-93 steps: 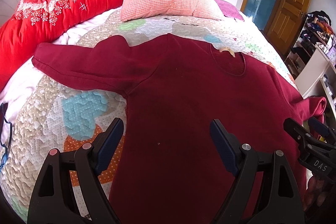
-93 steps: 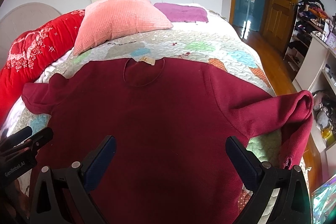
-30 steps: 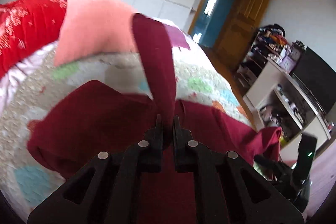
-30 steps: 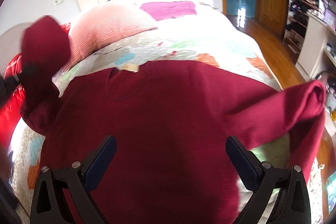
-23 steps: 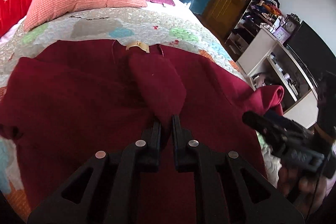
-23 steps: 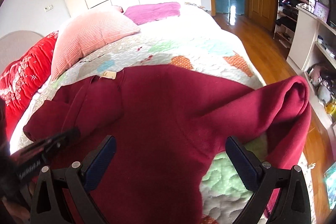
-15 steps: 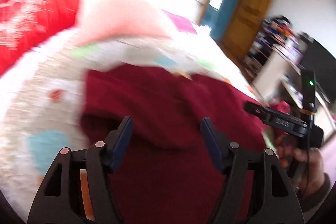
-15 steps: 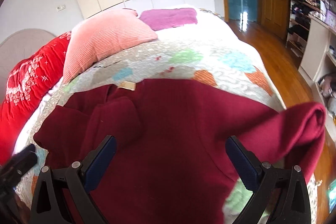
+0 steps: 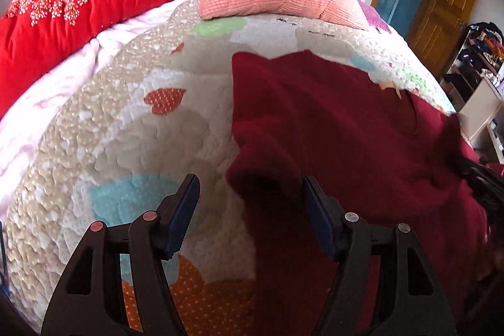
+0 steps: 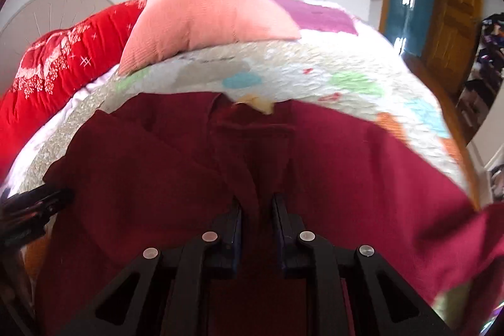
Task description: Fold small clothes
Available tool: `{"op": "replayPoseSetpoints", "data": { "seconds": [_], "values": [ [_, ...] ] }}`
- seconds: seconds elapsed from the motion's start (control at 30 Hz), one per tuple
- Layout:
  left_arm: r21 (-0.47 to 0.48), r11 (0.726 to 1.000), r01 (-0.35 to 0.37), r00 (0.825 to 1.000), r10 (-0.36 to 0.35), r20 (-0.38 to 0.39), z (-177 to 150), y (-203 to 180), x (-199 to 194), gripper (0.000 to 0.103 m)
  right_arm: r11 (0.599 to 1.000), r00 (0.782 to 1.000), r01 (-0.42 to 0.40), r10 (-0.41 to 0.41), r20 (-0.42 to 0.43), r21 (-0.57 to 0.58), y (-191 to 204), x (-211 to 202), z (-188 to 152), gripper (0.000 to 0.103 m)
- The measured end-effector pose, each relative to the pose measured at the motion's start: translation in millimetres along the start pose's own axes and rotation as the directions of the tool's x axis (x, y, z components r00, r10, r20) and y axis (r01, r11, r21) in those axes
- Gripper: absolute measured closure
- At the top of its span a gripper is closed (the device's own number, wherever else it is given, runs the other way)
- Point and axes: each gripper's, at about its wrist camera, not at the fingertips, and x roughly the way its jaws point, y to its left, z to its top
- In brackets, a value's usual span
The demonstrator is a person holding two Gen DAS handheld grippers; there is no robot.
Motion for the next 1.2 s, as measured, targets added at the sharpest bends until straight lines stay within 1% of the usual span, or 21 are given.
{"op": "replayPoseSetpoints", "data": {
  "seconds": [0.03, 0.1, 0.17, 0.23, 0.3, 0.37, 0.43, 0.5, 0.53, 0.57, 0.6, 0.67, 0.8, 0.9, 0.93, 1.0, 1.03, 1.07, 1.1, 1.17, 1.2],
  "values": [
    [-0.007, 1.000, 0.005, 1.000, -0.005, -0.004, -3, 2, 1, 0.036, 1.000, 1.000, 0.011, -0.011, 0.002, -0.010, -9, -12, -10, 0.087],
    [-0.031, 0.999, 0.020, 1.000, -0.020, -0.005, -7, 5, 1, 0.036, 0.999, 0.999, -0.034, 0.035, -0.039, 0.020, -27, -23, -28, 0.077],
    [-0.040, 0.999, 0.022, 1.000, -0.022, -0.002, -8, 5, 0, 0.036, 0.994, 0.996, -0.050, 0.056, -0.063, 0.092, -45, -29, -42, 0.044],
    [-0.040, 0.999, 0.023, 1.000, -0.023, -0.003, -8, 5, 0, 0.036, 0.985, 0.998, -0.055, 0.060, -0.026, 0.166, -66, -39, -50, 0.037],
    [-0.041, 0.999, 0.024, 1.000, -0.025, -0.006, -6, 6, 2, 0.036, 0.971, 0.997, -0.079, 0.079, 0.010, 0.225, -79, -44, -51, 0.035],
    [-0.044, 0.999, 0.023, 1.000, -0.024, -0.008, -6, 7, 3, 0.036, 0.953, 0.993, -0.114, 0.114, 0.017, 0.279, -86, -39, -47, 0.030],
    [-0.045, 0.999, 0.020, 1.000, -0.020, -0.007, -6, 7, 4, 0.036, 0.954, 0.992, -0.119, 0.128, -0.015, 0.276, -83, -27, -40, 0.030],
    [-0.043, 0.999, 0.016, 1.000, -0.016, -0.007, -7, 7, 5, 0.036, 0.970, 0.992, -0.116, 0.125, -0.031, 0.216, -74, -15, -32, 0.043],
    [-0.043, 0.999, 0.014, 1.000, -0.014, -0.008, -7, 7, 6, 0.036, 0.977, 0.993, -0.109, 0.117, -0.031, 0.183, -70, -10, -29, 0.071],
    [-0.044, 0.999, 0.014, 1.000, -0.014, -0.009, -7, 7, 6, 0.036, 0.986, 0.995, -0.081, 0.088, -0.044, 0.142, -65, -4, -27, 0.095],
    [-0.045, 0.999, 0.014, 1.000, -0.014, -0.009, -6, 7, 6, 0.036, 0.993, 0.998, -0.040, 0.044, -0.042, 0.107, -61, -2, -23, 0.098],
    [-0.052, 0.999, 0.010, 1.000, -0.009, 0.011, -4, 8, 1, 0.036, 0.995, 0.999, -0.047, 0.047, 0.001, 0.086, -61, -11, -17, 0.098],
    [-0.054, 0.998, 0.027, 0.998, -0.024, 0.057, -1, 1, -7, 0.036, 0.997, 0.989, 0.070, -0.072, 0.132, 0.015, -63, -35, 8, 0.098],
    [-0.017, 1.000, 0.018, 0.999, -0.018, 0.029, -1, -10, -4, 0.036, 0.982, 0.976, 0.186, -0.185, 0.112, -0.004, -67, -16, 18, 0.098],
    [-0.006, 1.000, 0.006, 1.000, -0.006, 0.024, -2, -13, -5, 0.036, 0.973, 0.972, 0.227, -0.226, 0.063, -0.024, -67, 0, 17, 0.098],
    [0.012, 1.000, -0.008, 1.000, 0.008, 0.027, -4, -16, -10, 0.036, 0.977, 0.976, 0.210, -0.211, -0.056, -0.027, -72, 23, 11, 0.097],
    [0.020, 1.000, -0.006, 0.999, 0.006, 0.033, -5, -16, -15, 0.036, 0.982, 0.979, 0.190, -0.190, -0.067, -0.013, -76, 23, 9, 0.090],
    [0.021, 1.000, -0.004, 0.999, 0.003, 0.048, -5, -16, -22, 0.036, 0.985, 0.984, 0.174, -0.173, -0.038, 0.014, -80, 15, 6, 0.082],
    [0.017, 1.000, 0.001, 0.997, -0.002, 0.072, -3, -14, -31, 0.036, 0.983, 0.984, 0.175, -0.175, -0.005, 0.045, -84, 2, 3, 0.078],
    [-0.004, 1.000, 0.013, 0.993, -0.012, 0.116, 2, -12, -43, 0.036, 0.982, 0.984, 0.167, -0.172, 0.048, 0.089, -87, -19, 0, 0.076],
    [-0.019, 1.000, 0.020, 0.991, -0.017, 0.134, 6, -12, -46, 0.036, 0.984, 0.987, 0.139, -0.148, 0.071, 0.109, -87, -28, -2, 0.076]
  ]
}}
